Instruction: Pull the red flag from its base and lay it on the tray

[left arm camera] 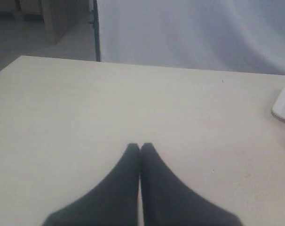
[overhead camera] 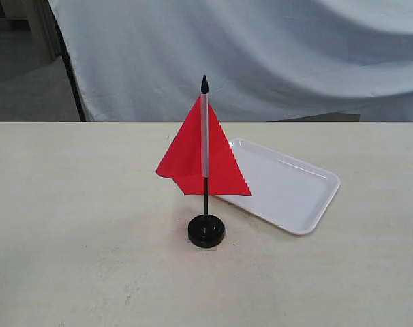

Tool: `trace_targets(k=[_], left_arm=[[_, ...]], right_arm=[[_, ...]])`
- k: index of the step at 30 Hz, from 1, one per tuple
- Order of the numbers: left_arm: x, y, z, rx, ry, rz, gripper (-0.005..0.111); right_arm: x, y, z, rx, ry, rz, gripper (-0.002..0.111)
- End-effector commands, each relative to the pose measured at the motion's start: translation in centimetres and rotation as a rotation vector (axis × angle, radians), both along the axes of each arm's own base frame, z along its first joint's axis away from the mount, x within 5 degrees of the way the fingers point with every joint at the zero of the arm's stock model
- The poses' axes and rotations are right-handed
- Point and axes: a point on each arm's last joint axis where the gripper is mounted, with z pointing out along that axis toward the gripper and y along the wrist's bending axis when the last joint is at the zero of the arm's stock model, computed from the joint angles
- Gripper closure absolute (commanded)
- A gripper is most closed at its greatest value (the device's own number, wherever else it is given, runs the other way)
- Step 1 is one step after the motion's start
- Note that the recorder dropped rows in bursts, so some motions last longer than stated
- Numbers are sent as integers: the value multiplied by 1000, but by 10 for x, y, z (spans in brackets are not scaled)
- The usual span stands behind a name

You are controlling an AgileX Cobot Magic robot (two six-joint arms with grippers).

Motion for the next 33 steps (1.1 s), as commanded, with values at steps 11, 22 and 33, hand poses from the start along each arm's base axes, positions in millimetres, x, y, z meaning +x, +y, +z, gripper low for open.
trace_targets(k=[11,22,33], left_arm=[[0,0,0,5,-8,-4,107],[0,0,0,5,-8,-4,107],[0,0,0,5,-8,-4,107]], right_arm=[[0,0,-1,3,-4,4,109],[0,0,-1,3,-4,4,109],[0,0,2,1,-35,2,109]])
